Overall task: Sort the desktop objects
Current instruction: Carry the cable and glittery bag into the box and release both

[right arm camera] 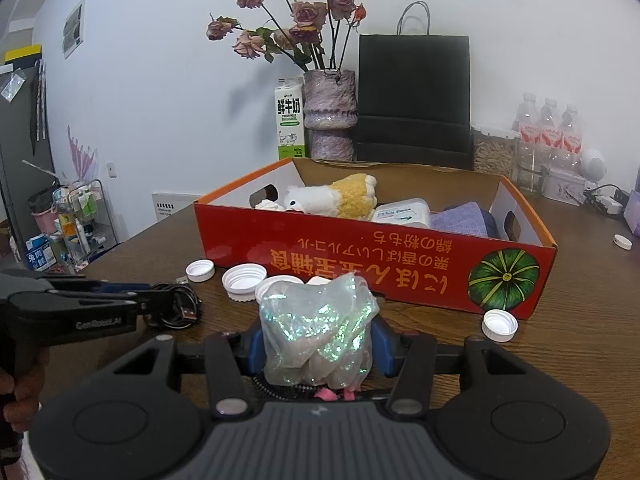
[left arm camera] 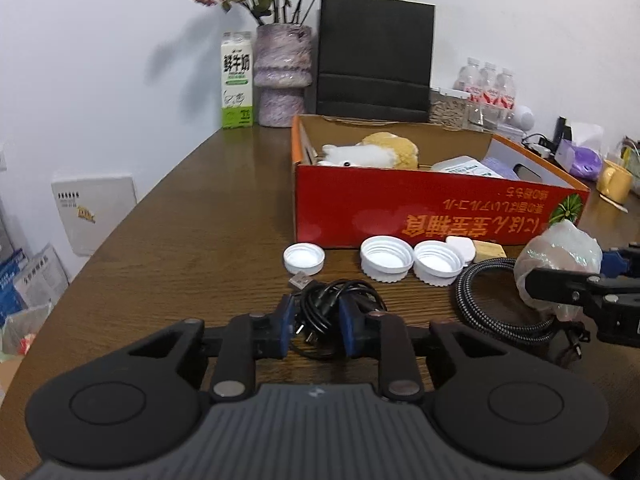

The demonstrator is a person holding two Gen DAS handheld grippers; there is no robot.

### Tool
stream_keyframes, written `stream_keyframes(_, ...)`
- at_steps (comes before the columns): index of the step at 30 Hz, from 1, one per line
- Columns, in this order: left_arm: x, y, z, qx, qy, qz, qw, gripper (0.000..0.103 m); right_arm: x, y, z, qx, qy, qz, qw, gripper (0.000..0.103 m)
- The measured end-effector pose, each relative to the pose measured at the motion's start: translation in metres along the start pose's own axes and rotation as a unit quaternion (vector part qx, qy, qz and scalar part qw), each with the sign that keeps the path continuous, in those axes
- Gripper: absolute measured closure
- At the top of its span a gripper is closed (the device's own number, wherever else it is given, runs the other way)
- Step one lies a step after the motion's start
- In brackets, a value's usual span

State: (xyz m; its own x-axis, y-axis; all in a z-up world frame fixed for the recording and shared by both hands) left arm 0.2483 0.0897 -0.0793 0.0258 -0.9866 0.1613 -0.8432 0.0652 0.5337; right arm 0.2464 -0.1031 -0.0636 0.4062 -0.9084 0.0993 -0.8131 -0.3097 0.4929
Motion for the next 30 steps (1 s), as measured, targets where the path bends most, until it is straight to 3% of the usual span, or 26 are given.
stream_keyframes(8,0.007,0.021,-0.02,0.048,0.008,0.012,0.9988,0.08,0.007,0.009,-0.011,0.023,0.0,0.006,1.0,0.055)
stream_keyframes(13,0.023,0.034,-0.053,0.091,0.006,0.031,0.9953,0.08,0.021,0.016,-0.034,0.055,-0.004,0.018,0.998,0.055)
stream_keyframes(19,0.059,0.017,-0.102,0.128,0.006,0.059,0.99,0.08,0.056,0.008,-0.074,0.089,-0.003,0.052,0.995,0.055)
stream_keyframes(25,0.095,-0.032,-0.135,0.12,0.013,0.075,0.9898,0.08,0.102,-0.027,-0.103,0.087,-0.021,0.079,0.993,0.055)
stream_keyframes(30,0.107,-0.078,-0.133,0.08,0.021,0.07,0.9941,0.08,0.138,-0.07,-0.105,0.061,-0.045,0.092,0.993,0.055)
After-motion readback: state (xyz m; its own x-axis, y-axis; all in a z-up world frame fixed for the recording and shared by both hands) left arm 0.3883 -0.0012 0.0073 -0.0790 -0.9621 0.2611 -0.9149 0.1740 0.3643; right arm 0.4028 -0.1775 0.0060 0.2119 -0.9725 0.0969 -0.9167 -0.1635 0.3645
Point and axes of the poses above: each gripper's, at about its wrist camera, not at the fingertips, and y roughly against the way its jaws point, x to its right, z to its underside, the point moved 10 cm from there along -y, roughly the way its jaws point, and after that the axes turned 10 degrees about y, right-handed, at the moved point
